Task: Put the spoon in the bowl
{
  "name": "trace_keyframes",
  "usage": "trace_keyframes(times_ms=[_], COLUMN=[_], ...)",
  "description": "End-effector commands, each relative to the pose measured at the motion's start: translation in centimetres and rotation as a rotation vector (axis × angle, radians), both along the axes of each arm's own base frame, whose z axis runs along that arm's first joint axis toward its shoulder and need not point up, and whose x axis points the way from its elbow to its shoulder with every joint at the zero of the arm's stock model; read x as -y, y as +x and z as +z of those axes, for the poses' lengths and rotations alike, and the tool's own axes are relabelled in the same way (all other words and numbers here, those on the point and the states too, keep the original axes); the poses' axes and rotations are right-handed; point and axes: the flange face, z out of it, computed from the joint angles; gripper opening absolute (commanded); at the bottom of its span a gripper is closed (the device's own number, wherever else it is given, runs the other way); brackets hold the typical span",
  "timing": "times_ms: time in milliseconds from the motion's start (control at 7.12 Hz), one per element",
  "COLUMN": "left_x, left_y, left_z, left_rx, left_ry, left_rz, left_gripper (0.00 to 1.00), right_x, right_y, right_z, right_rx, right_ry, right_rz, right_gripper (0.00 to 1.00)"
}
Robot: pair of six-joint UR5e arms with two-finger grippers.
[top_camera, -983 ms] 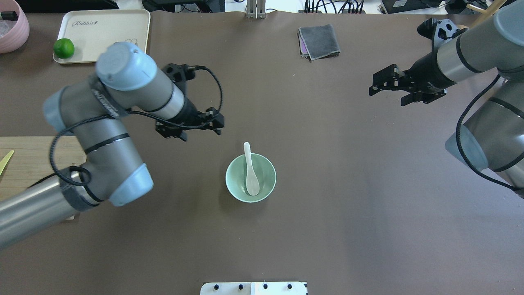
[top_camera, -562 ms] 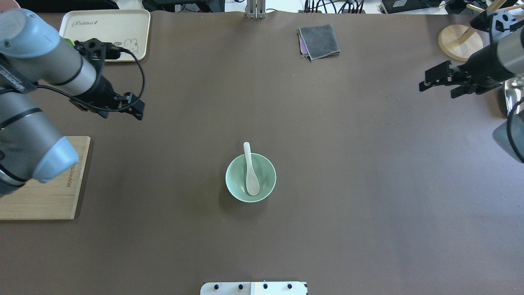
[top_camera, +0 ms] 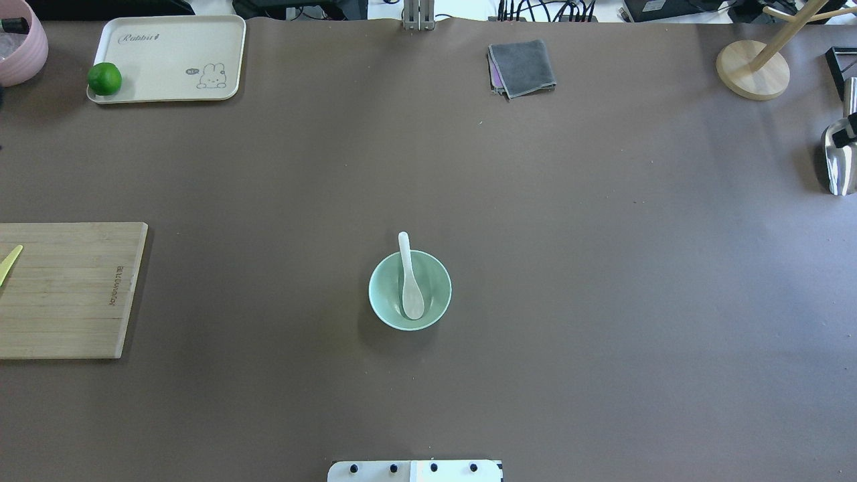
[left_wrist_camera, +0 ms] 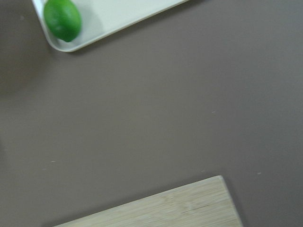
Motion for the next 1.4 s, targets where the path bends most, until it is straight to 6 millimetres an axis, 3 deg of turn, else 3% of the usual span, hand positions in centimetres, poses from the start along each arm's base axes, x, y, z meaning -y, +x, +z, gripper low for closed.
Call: trace_keyframes(times_ms=[0, 140, 421, 702, 983, 1264], left_x=[-4.3, -4.5, -5.0, -5.4, -5.4, -5.4], left_y=[-6.4, -7.0, -11.1, -11.4, -11.4, -11.4], left_z=[6.1, 6.7, 8.4, 9.0, 11.7, 11.6], left_rx=[-0.105, -0.102, -0.106, -0.106, -0.105, -0.107], left_ry=[-0.028, -0.02, -0.048, -0.066, -0.117, -0.123], left_rz=[0.023, 0.012, -0.072, -0.087, -0.085, -0.088], left_gripper=[0.98, 0.98, 0.98, 0.98, 0.98, 0.98], right_x=[-1.4, -1.8, -1.9, -2.1, -2.5, -2.8], right_y=[3.5, 3.8, 3.8, 3.8, 3.9, 4.0], right_z=[4.0, 4.5, 5.0, 5.2, 5.7, 6.0], right_rx=[-0.032, -0.036, -0.039, -0.041, -0.056, -0.058], right_ry=[-0.005, -0.014, -0.023, -0.028, -0.026, -0.036], right_rz=[-0.066, -0.062, -0.062, -0.059, -0.061, -0.057], right_gripper=[1.0, 1.0, 1.0, 1.0, 1.0, 1.0])
